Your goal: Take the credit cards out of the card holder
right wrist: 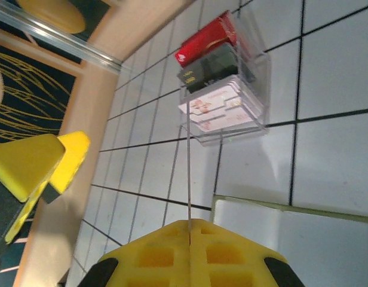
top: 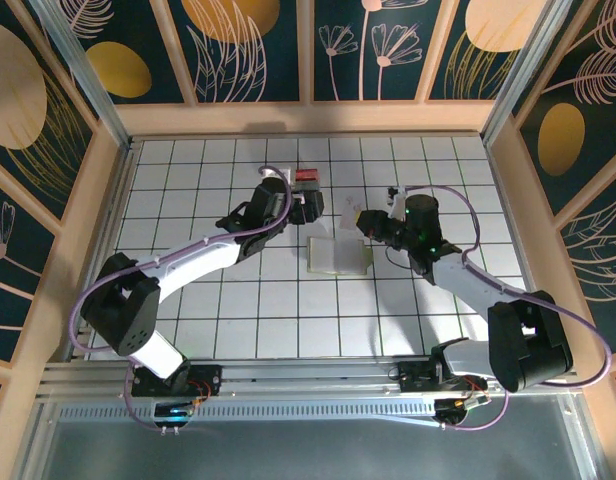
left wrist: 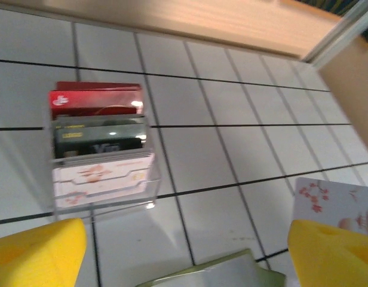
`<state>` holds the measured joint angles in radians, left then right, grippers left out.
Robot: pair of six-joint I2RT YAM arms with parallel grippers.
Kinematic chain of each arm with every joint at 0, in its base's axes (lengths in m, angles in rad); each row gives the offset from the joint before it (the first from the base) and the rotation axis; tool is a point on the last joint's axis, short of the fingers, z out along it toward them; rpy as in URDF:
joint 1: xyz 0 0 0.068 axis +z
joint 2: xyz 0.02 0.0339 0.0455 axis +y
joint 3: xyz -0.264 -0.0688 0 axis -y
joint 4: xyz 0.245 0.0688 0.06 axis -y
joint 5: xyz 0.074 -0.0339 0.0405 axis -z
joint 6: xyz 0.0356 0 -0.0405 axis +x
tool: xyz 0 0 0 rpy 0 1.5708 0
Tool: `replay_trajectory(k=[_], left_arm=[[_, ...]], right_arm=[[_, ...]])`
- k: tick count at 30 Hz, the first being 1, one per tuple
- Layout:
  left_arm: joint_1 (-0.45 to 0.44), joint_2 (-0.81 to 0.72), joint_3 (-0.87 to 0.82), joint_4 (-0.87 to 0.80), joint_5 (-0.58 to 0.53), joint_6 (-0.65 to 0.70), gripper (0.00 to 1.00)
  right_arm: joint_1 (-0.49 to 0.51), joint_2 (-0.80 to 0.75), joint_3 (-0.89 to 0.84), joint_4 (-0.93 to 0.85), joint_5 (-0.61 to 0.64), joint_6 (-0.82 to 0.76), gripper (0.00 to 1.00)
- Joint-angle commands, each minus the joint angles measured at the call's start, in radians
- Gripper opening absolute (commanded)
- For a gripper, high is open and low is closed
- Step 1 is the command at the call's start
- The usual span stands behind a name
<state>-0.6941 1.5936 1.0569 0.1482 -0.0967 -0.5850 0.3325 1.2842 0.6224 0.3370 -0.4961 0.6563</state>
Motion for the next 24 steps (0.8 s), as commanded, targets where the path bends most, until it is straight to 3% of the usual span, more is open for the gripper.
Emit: replay_trajectory(k=[1, 6, 14, 24], left_arm=[[0.024, -0.015, -0.053, 0.148, 0.222, -0.041, 0.84], [0.056, -0.008, -0.104, 0.290, 0.394, -0.088, 0.79], [0.062, -0.007, -0.108, 0.383, 0.513, -0.093, 0.75], [0.062, 0.026, -0.090, 0.468, 0.612, -0.110, 0.51]], right_arm=[[-0.004, -0.035, -0.020, 0.157, -0.061, 0.027, 0.00], [-0.005, -0.042, -0.043, 0.301, -0.144, 0.077, 0.00], [-0.003, -0.036, -0.044, 0.400, -0.222, 0.121, 0.00], [0.011, -0.001, -0.039, 0.487, -0.280, 0.158, 0.00]])
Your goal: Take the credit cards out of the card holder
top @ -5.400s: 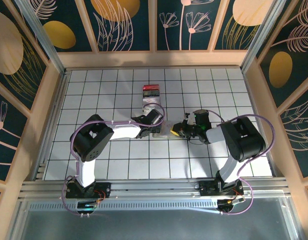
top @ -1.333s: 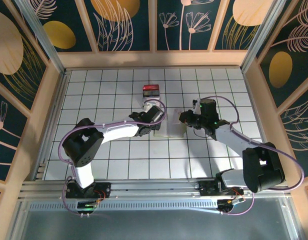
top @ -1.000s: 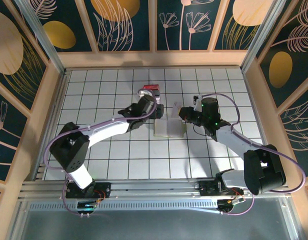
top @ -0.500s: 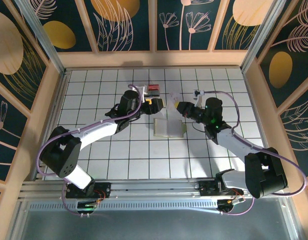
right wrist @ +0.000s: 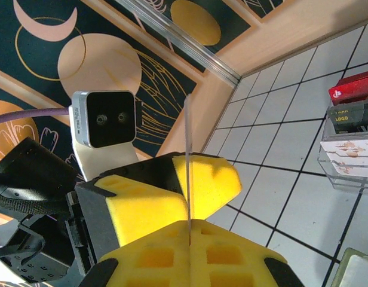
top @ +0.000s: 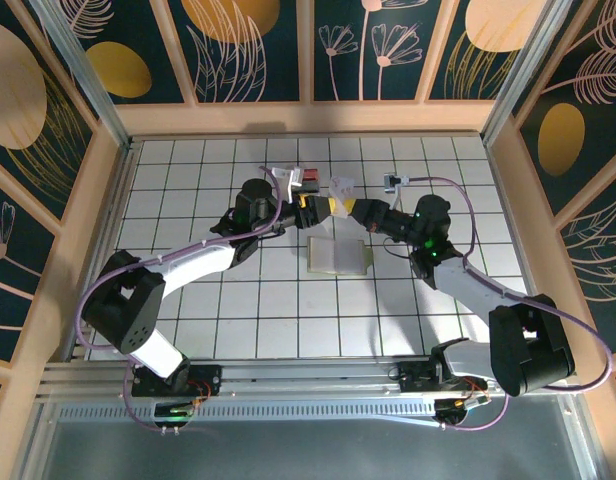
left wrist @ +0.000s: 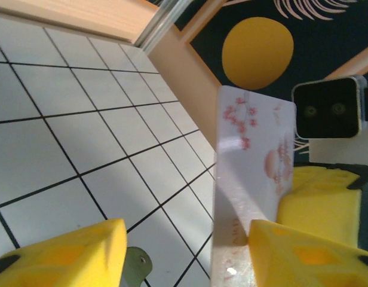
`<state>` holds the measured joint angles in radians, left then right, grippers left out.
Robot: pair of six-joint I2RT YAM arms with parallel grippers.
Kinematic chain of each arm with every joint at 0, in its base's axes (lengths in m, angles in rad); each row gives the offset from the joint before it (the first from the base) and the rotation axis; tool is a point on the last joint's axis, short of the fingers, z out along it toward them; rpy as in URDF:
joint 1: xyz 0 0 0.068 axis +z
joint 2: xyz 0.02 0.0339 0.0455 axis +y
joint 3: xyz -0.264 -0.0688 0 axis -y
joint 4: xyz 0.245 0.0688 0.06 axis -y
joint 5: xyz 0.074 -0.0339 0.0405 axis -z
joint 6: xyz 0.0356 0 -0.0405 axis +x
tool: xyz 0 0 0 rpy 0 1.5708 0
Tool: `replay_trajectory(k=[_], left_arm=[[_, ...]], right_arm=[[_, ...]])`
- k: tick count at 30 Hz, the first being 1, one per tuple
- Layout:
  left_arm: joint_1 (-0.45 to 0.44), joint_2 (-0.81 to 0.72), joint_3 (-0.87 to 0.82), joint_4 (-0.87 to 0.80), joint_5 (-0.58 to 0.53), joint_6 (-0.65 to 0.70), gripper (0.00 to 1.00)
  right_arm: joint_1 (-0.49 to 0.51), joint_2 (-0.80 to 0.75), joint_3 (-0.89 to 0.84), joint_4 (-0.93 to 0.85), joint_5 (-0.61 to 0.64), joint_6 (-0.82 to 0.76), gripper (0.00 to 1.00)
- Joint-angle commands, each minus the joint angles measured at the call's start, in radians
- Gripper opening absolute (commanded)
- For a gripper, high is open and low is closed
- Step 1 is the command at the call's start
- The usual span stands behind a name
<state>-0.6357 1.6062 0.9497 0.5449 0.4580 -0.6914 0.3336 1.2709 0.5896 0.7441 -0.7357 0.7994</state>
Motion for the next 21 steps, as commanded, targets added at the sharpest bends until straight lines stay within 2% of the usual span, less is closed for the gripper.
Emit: replay_trajectory(k=[1, 8, 13, 16, 21], left_arm=[[0.004, 0.011, 0.016, 0.074, 0.060, 0.002, 0.48], [0.004, 0.007, 0.048, 0.054, 0.070, 0.040, 0.27], [0.004, -0.006, 0.060, -0.015, 0.038, 0.100, 0.00], [0.005, -0.037, 0.069, -0.110, -0.044, 0.182, 0.00], [0.009, -0.083, 0.106, -0.317, -0.266, 0.386, 0.00]], right_arm=[[0.011, 0.017, -0.006, 0.082, -0.039, 0.015, 0.00], [0.027, 0.051, 0.002, 0.089, -0.042, 0.017, 0.00], [0.039, 0.070, 0.021, 0.046, -0.026, 0.003, 0.01], [0.041, 0.063, 0.034, -0.034, 0.009, -0.027, 0.17], [0.052, 0.022, 0.079, -0.313, 0.176, -0.138, 0.20]])
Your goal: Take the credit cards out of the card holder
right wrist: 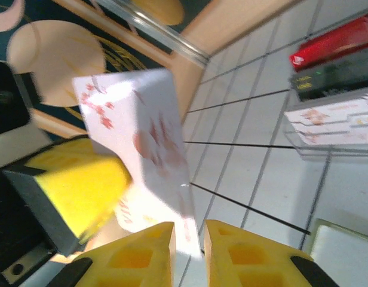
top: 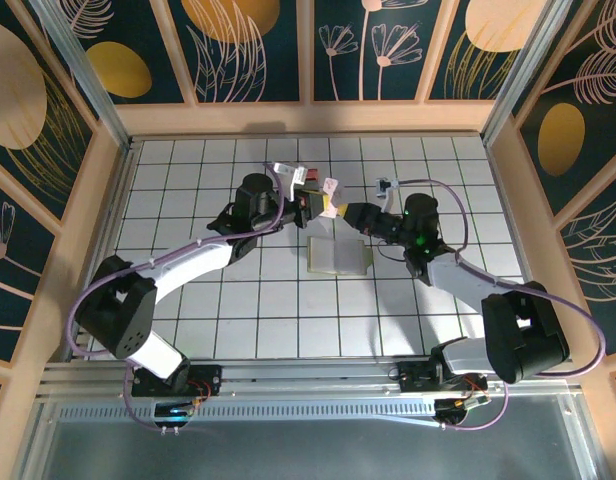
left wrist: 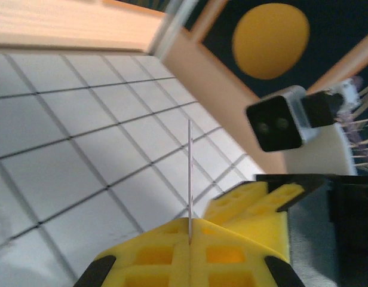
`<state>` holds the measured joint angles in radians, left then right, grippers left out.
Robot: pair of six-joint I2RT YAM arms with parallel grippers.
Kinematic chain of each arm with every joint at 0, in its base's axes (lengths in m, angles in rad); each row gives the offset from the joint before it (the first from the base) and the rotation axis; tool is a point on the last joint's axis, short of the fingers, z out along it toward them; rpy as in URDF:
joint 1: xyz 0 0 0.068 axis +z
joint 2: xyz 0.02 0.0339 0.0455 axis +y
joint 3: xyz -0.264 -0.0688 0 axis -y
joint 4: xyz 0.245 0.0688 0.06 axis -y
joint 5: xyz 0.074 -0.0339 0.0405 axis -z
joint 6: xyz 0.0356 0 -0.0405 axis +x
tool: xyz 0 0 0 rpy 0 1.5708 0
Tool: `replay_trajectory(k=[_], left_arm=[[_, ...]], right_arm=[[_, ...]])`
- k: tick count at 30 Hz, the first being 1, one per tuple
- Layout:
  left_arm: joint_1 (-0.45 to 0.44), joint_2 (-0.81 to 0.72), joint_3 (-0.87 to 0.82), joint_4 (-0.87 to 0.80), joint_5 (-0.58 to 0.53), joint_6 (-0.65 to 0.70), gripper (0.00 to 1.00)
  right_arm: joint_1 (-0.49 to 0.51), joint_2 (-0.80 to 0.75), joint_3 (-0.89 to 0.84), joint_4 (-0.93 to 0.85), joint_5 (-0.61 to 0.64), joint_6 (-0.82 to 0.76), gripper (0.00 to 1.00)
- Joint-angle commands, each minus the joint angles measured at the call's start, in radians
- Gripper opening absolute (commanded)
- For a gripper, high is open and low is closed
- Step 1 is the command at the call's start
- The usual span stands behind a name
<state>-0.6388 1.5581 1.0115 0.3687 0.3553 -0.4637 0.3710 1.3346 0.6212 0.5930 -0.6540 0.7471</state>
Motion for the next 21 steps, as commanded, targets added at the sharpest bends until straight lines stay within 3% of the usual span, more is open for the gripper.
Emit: replay_trajectory(k=[1, 4, 8, 15, 21], left_arm=[[0.016, -0.035, 0.055, -0.179, -0.203, 0.206, 0.00], [0.028, -0.013, 0.095, -0.277, -0.279, 0.364, 0.00], [0.050, 0.036, 0.149, -0.360, -0.294, 0.599, 0.00], [0.098, 0.164, 0.279, -0.479, -0.209, 0.970, 0.00], [0.138, 0.256, 0.335, -0.522, -0.097, 1.167, 0.00]], right_arm=[[0.019, -0.050, 0.054, -0.214, 0.146, -0.103, 0.21], [0.026, -0.066, 0.061, -0.322, 0.245, -0.122, 0.22], [0.028, -0.075, 0.060, -0.398, 0.340, -0.116, 0.30], [0.033, -0.101, 0.061, -0.472, 0.466, -0.098, 0.43], [0.033, -0.167, 0.061, -0.550, 0.579, -0.086, 0.55]])
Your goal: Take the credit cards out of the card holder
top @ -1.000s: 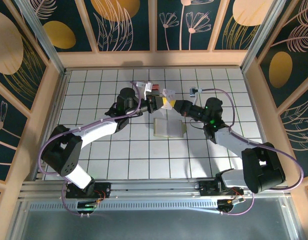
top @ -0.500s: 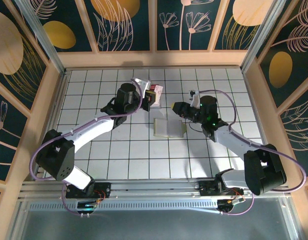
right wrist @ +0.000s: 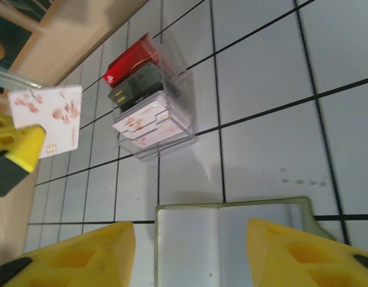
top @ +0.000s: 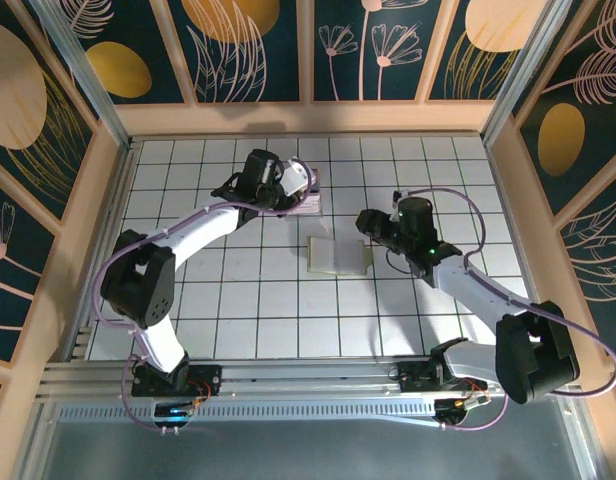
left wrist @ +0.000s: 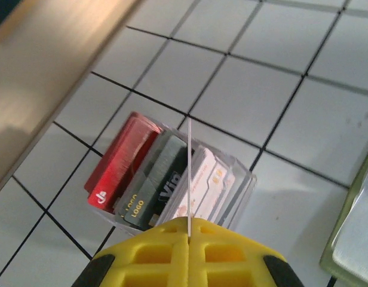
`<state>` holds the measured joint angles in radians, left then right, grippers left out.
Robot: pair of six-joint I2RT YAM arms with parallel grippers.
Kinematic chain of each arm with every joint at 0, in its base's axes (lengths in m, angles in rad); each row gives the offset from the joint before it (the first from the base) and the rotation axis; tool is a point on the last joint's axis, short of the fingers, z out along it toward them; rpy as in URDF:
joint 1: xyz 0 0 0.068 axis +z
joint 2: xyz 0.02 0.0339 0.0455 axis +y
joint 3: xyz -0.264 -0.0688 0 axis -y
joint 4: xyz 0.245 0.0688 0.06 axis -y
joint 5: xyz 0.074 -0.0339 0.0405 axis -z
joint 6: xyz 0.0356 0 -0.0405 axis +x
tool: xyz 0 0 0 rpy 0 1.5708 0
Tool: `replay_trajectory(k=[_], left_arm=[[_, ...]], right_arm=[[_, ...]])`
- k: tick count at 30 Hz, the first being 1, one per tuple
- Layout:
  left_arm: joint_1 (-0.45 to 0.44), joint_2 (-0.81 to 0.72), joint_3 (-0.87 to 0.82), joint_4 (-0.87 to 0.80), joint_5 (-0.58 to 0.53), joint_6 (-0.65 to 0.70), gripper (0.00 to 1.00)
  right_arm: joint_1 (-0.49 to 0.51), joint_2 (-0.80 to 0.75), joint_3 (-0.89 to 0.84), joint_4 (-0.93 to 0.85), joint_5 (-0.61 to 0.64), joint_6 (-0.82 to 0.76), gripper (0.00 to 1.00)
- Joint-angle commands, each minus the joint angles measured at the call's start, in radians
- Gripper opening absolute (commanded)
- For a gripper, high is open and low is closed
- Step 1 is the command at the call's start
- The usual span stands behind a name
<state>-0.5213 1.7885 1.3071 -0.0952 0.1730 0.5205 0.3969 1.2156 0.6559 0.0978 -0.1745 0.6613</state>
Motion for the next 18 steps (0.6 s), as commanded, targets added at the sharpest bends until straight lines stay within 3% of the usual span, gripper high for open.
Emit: replay_trajectory(k=[1, 7, 18], left_arm=[[0.024, 0.035, 0.041, -0.058, 0.094, 0.211, 0.00], [0.037, 0.121, 0.116, -0.122, 0.109, 0.338, 0.00], [0.053, 0.190, 0.144, -0.083, 0.149, 0.438, 0.00]], right_arm=[[0.008, -0.059, 0.023, -0.060, 0.112, -0.001, 0.57], [0.008, -0.128, 0.019, -0.097, 0.177, 0.007, 0.62], [0.007, -0.202, 0.014, -0.151, 0.279, 0.028, 0.71]])
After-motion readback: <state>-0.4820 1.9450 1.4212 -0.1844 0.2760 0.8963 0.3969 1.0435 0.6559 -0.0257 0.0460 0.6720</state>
